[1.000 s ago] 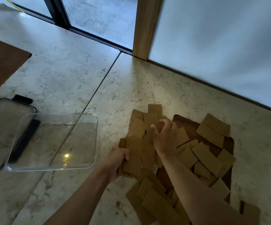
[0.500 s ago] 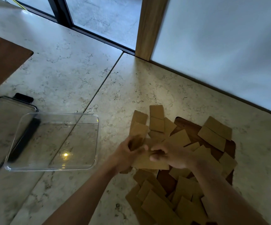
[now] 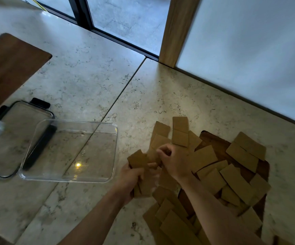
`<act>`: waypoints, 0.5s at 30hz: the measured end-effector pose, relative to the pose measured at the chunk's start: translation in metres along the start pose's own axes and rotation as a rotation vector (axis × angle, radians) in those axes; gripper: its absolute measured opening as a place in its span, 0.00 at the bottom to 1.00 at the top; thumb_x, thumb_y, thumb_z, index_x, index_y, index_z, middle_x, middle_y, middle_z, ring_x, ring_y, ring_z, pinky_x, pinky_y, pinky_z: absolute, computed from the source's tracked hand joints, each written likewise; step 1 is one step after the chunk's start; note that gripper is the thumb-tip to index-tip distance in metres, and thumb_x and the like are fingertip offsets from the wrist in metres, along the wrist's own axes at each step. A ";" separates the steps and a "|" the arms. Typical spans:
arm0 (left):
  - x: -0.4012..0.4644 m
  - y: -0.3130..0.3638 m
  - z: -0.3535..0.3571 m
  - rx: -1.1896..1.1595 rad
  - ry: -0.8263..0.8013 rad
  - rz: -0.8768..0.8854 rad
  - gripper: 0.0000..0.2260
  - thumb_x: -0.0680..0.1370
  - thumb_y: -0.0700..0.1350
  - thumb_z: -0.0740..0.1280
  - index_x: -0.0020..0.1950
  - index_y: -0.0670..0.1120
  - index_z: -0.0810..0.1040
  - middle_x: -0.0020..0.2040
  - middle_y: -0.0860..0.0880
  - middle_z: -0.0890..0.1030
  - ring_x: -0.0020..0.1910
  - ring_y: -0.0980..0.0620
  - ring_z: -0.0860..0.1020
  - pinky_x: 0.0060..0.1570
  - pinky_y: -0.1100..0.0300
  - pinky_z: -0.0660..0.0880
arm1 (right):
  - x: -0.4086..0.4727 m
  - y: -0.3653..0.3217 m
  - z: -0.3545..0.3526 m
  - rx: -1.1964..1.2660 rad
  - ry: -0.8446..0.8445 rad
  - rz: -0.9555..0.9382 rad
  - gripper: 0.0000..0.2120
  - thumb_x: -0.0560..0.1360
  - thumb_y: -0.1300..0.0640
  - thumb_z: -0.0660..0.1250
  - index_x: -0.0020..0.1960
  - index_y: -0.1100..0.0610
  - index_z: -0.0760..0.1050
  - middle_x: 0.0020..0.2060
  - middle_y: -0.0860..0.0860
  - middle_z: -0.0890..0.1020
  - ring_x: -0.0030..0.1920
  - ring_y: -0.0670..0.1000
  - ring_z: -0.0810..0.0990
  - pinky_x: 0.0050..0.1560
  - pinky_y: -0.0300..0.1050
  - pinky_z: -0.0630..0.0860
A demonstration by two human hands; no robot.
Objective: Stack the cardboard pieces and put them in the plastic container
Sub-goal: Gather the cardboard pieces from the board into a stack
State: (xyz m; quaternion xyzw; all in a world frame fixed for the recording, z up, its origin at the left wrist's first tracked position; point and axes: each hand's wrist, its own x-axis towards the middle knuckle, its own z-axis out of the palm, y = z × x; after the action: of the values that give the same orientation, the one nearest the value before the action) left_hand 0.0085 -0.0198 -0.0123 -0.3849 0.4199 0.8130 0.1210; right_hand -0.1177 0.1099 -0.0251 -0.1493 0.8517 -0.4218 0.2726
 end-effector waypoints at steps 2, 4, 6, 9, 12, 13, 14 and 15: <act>-0.003 0.005 0.000 -0.139 -0.026 -0.005 0.26 0.72 0.28 0.58 0.54 0.49 0.89 0.44 0.38 0.87 0.38 0.41 0.86 0.35 0.48 0.84 | 0.008 -0.004 0.002 -0.377 0.200 0.003 0.27 0.74 0.41 0.72 0.69 0.50 0.72 0.54 0.48 0.74 0.50 0.45 0.74 0.49 0.39 0.72; -0.003 0.007 -0.001 -0.208 0.009 0.041 0.26 0.81 0.33 0.59 0.68 0.61 0.80 0.44 0.38 0.84 0.37 0.40 0.82 0.31 0.49 0.80 | 0.012 -0.010 0.002 -0.674 0.136 0.071 0.42 0.67 0.32 0.73 0.75 0.46 0.63 0.58 0.52 0.68 0.58 0.51 0.69 0.57 0.45 0.70; -0.002 0.010 -0.001 -0.211 0.056 0.095 0.20 0.85 0.41 0.62 0.63 0.68 0.79 0.43 0.40 0.83 0.35 0.41 0.80 0.30 0.51 0.78 | 0.011 -0.014 -0.002 -0.664 0.117 0.056 0.41 0.66 0.33 0.75 0.71 0.49 0.66 0.61 0.54 0.69 0.62 0.54 0.68 0.64 0.49 0.69; 0.001 0.014 0.006 -0.074 0.185 0.169 0.03 0.83 0.51 0.67 0.53 0.59 0.80 0.47 0.37 0.80 0.35 0.42 0.83 0.31 0.48 0.80 | 0.008 -0.018 -0.022 -0.284 0.161 -0.014 0.26 0.71 0.48 0.77 0.63 0.54 0.70 0.57 0.52 0.75 0.58 0.53 0.74 0.58 0.48 0.76; 0.009 0.018 0.011 0.187 0.277 0.268 0.11 0.76 0.61 0.71 0.55 0.60 0.76 0.46 0.42 0.83 0.34 0.48 0.85 0.33 0.46 0.84 | 0.005 -0.017 -0.047 0.167 0.000 0.113 0.25 0.74 0.54 0.76 0.67 0.58 0.72 0.57 0.55 0.81 0.53 0.53 0.82 0.48 0.45 0.82; 0.010 0.019 0.012 0.249 0.227 0.262 0.18 0.73 0.63 0.72 0.60 0.61 0.75 0.46 0.44 0.83 0.35 0.51 0.86 0.33 0.47 0.85 | 0.003 -0.017 -0.049 0.214 -0.102 0.155 0.25 0.75 0.54 0.75 0.69 0.58 0.72 0.57 0.55 0.81 0.52 0.53 0.83 0.44 0.42 0.83; 0.012 0.022 0.017 0.274 0.134 0.229 0.22 0.72 0.61 0.74 0.63 0.59 0.75 0.48 0.46 0.85 0.38 0.53 0.87 0.35 0.52 0.85 | 0.002 -0.019 -0.051 0.208 -0.195 0.158 0.24 0.76 0.52 0.73 0.69 0.57 0.72 0.56 0.54 0.82 0.52 0.52 0.83 0.42 0.40 0.82; 0.015 0.023 0.022 0.289 0.025 0.172 0.23 0.73 0.57 0.76 0.65 0.55 0.76 0.49 0.47 0.87 0.43 0.54 0.88 0.37 0.55 0.85 | 0.003 -0.020 -0.051 0.168 -0.250 0.127 0.21 0.78 0.49 0.70 0.68 0.55 0.74 0.55 0.51 0.82 0.52 0.50 0.83 0.42 0.38 0.80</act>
State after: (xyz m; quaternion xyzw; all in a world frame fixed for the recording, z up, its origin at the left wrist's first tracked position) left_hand -0.0254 -0.0184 -0.0023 -0.3361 0.5653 0.7467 0.0999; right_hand -0.1497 0.1290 0.0153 -0.1234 0.7805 -0.4517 0.4141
